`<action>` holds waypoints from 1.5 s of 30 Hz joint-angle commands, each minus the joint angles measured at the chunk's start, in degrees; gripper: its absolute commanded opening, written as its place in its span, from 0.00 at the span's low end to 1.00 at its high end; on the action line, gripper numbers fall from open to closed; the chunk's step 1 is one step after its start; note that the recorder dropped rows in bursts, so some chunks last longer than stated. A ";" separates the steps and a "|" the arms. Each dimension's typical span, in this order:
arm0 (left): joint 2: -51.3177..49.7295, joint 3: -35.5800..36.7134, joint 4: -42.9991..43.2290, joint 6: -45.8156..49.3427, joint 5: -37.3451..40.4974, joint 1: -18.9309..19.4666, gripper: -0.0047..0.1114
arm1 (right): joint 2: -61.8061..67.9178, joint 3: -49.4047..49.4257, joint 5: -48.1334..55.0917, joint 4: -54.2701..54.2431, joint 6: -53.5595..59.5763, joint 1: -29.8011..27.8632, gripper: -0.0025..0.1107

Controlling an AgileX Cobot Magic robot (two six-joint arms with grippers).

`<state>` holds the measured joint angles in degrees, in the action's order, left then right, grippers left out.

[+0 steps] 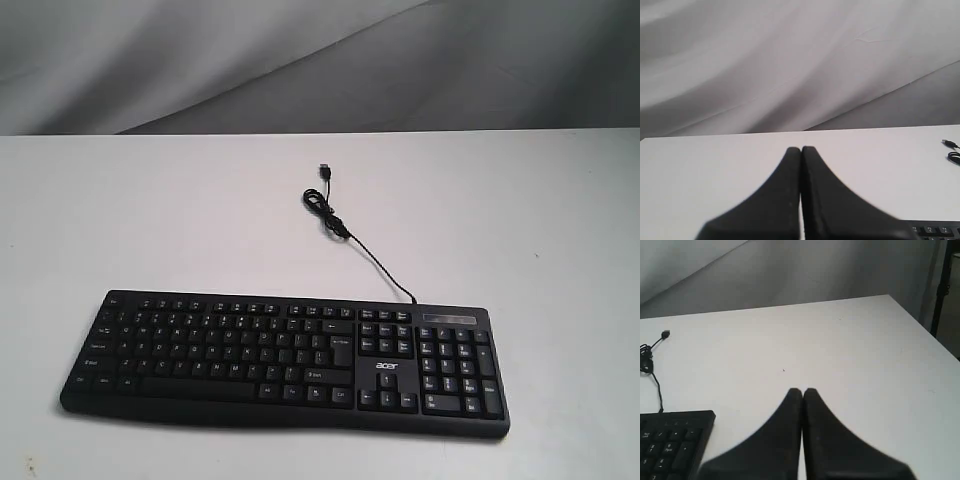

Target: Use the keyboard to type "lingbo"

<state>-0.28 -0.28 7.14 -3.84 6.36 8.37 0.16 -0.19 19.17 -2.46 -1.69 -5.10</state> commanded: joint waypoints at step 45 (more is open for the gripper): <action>0.28 0.28 0.01 -0.12 -0.56 -0.38 0.04 | 80.25 -65.64 -42.02 102.40 -93.25 -0.02 0.02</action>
<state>-0.28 -0.28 7.14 -3.84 6.36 8.37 76.01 -62.47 -21.96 94.89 -93.70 -5.10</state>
